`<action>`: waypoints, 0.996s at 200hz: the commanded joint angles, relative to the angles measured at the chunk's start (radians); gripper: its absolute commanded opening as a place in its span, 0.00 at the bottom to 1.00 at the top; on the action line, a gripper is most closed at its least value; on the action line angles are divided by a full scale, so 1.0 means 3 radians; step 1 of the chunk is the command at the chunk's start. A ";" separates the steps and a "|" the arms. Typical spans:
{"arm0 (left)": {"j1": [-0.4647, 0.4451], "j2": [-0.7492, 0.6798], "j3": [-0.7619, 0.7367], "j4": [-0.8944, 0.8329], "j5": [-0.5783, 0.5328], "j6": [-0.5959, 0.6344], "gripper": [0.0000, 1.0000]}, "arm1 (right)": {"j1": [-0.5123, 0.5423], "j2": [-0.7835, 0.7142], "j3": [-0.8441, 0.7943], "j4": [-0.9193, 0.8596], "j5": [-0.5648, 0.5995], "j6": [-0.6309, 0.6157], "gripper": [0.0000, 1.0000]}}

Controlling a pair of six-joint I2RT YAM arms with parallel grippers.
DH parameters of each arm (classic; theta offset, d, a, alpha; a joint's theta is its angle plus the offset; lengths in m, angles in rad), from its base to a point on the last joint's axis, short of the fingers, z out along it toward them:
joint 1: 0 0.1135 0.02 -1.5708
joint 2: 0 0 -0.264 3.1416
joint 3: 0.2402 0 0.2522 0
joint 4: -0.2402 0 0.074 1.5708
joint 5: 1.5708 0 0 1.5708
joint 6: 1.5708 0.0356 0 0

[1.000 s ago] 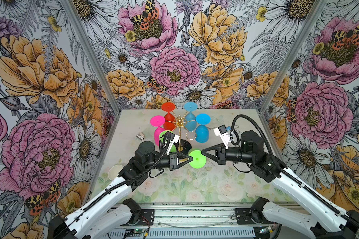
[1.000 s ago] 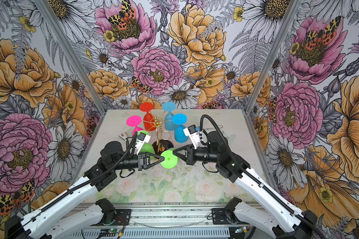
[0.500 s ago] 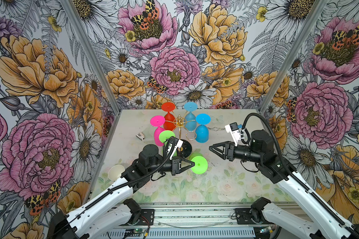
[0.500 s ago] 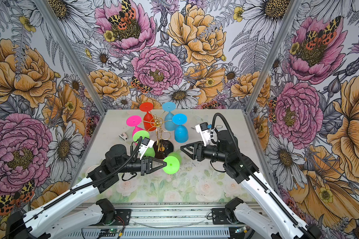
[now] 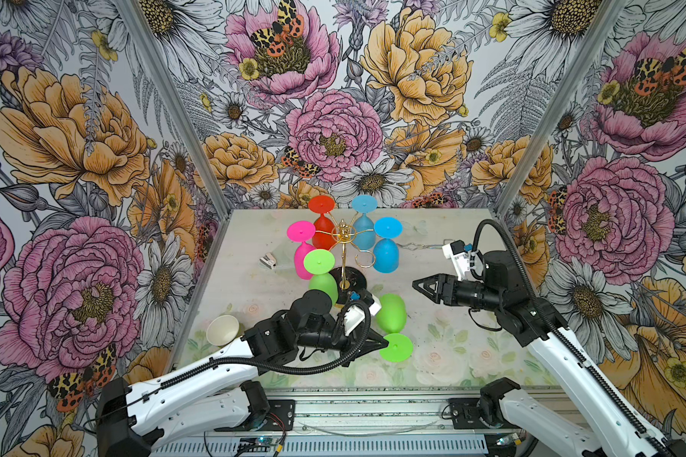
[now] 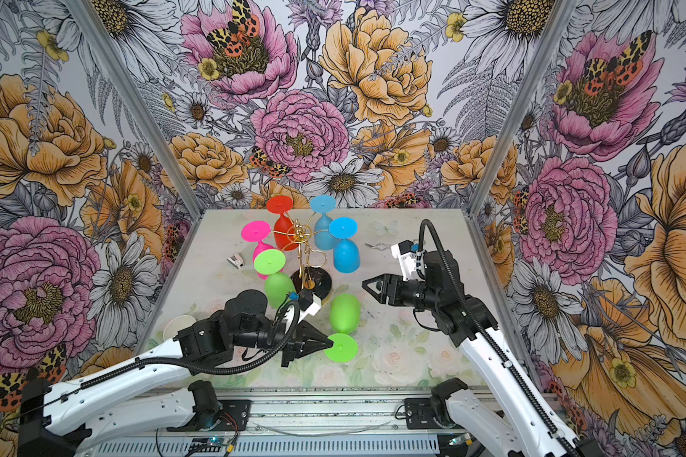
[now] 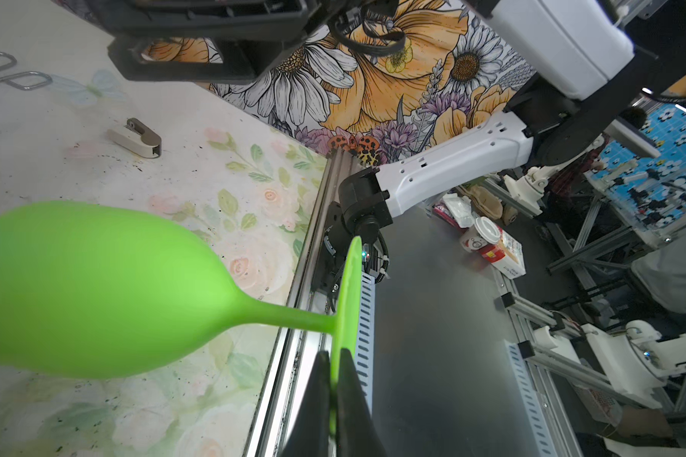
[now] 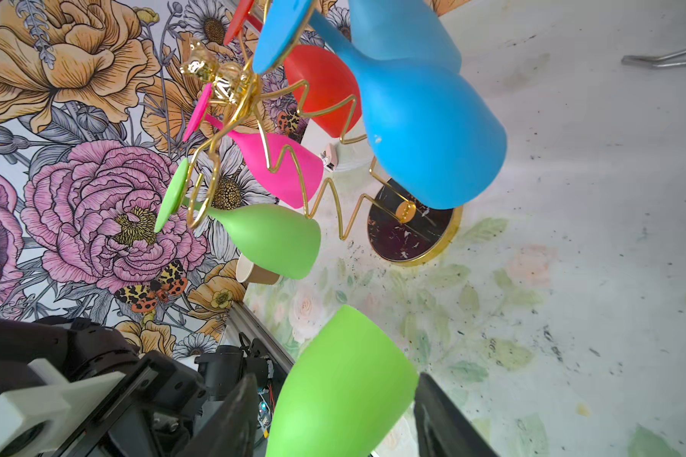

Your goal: Take the wine glass off the wine glass rack

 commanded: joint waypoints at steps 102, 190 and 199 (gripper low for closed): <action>-0.1095 -0.0081 -0.0209 -0.0316 -0.1956 0.2360 0.00 | -0.0237 0.0398 0.0263 -0.0128 -0.0150 -0.0007 0.71; -0.1228 -0.0069 -0.0429 -0.0129 -0.2950 0.3581 0.00 | -0.0129 0.0502 0.0333 -0.0122 -0.0242 0.0074 0.69; -0.1230 -0.0069 -0.0460 -0.0082 -0.3010 0.3697 0.00 | -0.0108 0.0515 0.0337 -0.0125 -0.0239 0.0075 0.69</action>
